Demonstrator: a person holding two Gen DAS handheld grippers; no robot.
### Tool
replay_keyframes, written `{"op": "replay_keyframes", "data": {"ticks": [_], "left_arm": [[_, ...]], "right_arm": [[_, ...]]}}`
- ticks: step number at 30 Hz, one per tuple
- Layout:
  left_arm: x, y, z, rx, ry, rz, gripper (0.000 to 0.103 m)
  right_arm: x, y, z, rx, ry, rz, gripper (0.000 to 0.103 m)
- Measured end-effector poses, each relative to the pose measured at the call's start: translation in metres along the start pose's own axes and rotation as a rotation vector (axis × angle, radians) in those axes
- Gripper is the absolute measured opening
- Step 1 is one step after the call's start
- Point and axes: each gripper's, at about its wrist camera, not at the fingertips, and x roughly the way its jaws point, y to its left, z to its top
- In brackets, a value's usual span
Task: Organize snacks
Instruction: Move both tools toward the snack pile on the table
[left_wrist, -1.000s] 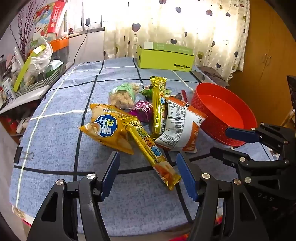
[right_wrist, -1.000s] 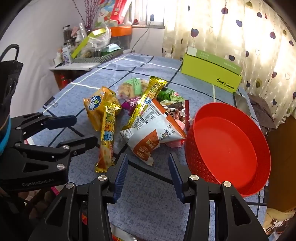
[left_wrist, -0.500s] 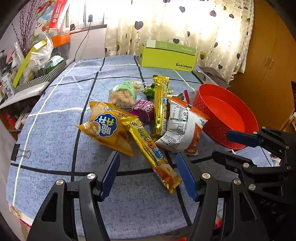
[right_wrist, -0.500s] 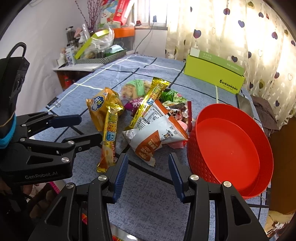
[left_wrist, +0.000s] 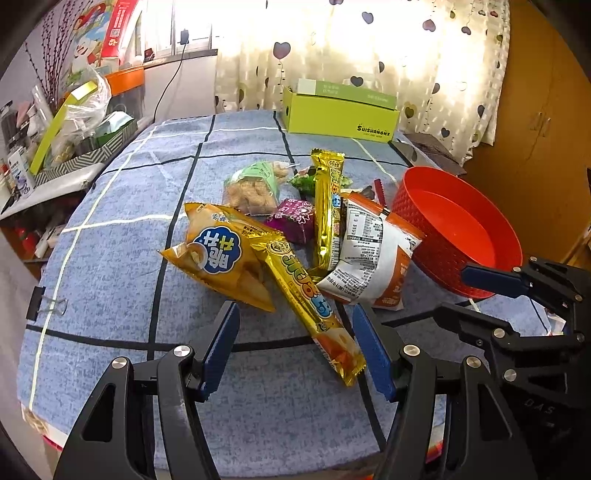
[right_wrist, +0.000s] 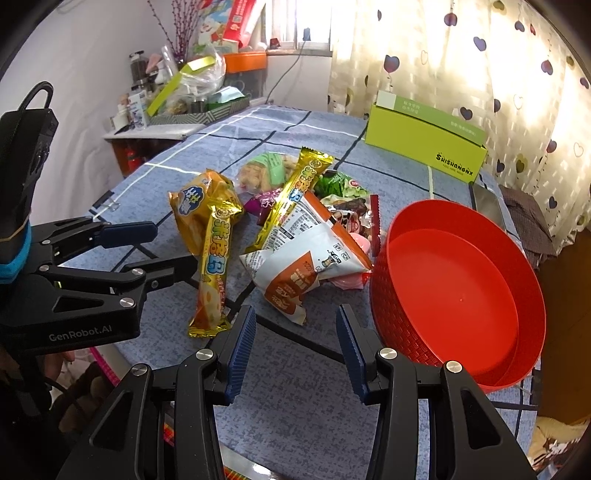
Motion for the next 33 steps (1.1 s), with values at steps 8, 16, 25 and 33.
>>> {"op": "replay_keyframes", "data": {"ticks": [8,16,25,33], "left_arm": [[0.002,0.002,-0.001,-0.002,0.007,0.003,0.065],[0.003,0.005,-0.003,-0.007,0.006,0.016,0.065],[0.007,0.010,-0.006,-0.023,0.013,0.019,0.065],[0.008,0.014,-0.008,-0.036,0.012,0.015,0.065]], "right_arm": [[0.000,0.000,0.000,0.002,0.000,-0.001,0.044],[0.000,0.000,-0.001,0.001,0.000,0.000,0.044],[0.002,0.000,-0.001,0.003,0.004,-0.003,0.044],[0.007,0.003,-0.002,0.015,0.019,0.001,0.044]]}}
